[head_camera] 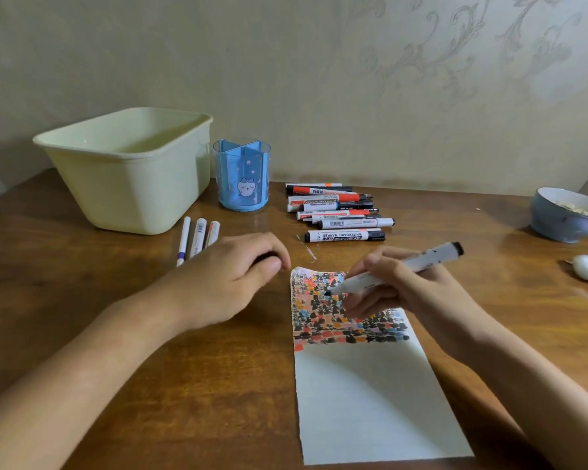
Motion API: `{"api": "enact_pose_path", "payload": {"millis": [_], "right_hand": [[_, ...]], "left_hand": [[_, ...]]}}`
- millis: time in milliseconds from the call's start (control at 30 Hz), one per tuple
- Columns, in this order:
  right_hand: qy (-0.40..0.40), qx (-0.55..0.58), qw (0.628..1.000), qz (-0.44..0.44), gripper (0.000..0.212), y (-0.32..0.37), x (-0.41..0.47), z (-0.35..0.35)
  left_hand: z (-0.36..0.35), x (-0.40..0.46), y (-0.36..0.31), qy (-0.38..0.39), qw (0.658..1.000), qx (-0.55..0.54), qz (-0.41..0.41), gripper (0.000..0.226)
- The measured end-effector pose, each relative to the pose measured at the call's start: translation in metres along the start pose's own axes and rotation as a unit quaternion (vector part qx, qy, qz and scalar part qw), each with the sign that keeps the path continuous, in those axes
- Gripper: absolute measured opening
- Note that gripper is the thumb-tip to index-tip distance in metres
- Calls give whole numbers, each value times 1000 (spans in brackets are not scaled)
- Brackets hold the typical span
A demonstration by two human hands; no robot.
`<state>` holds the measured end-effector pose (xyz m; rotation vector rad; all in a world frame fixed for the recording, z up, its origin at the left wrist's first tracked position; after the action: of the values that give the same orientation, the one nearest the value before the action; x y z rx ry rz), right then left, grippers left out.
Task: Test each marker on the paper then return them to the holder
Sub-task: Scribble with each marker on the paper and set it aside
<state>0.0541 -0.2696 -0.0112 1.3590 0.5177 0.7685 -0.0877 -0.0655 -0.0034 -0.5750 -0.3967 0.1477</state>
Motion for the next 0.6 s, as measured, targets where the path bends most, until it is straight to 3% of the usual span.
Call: {"api": "enact_pose_path", "payload": {"millis": [100, 200, 333, 467, 600], "right_hand": [[12, -17, 1000, -5, 43, -1, -4, -8], [29, -25, 999, -11, 34, -7, -6, -11], [52, -30, 998, 11, 15, -11, -3, -12], [92, -46, 993, 54, 13, -15, -1, -12], [51, -85, 993, 67, 18, -19, -5, -16]], "left_hand": [[-10, -2, 3, 54, 997, 45, 19, 22], [-15, -3, 5, 75, 993, 87, -19, 23], [-21, -1, 8, 100, 974, 194, -55, 47], [-25, 0, 12, 90, 975, 196, -49, 48], [-27, 0, 14, 67, 980, 186, -38, 46]]}}
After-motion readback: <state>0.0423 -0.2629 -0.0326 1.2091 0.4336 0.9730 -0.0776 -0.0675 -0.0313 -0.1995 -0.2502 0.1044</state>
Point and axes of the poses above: each hand's wrist, its own x-axis towards the middle knuckle, its own z-axis out of the back of the hand, y = z × x, the point moved 1 cm from there along x, towards the middle knuckle, and after that the axes turned 8 degrees about -y, right-handed, at the moved point
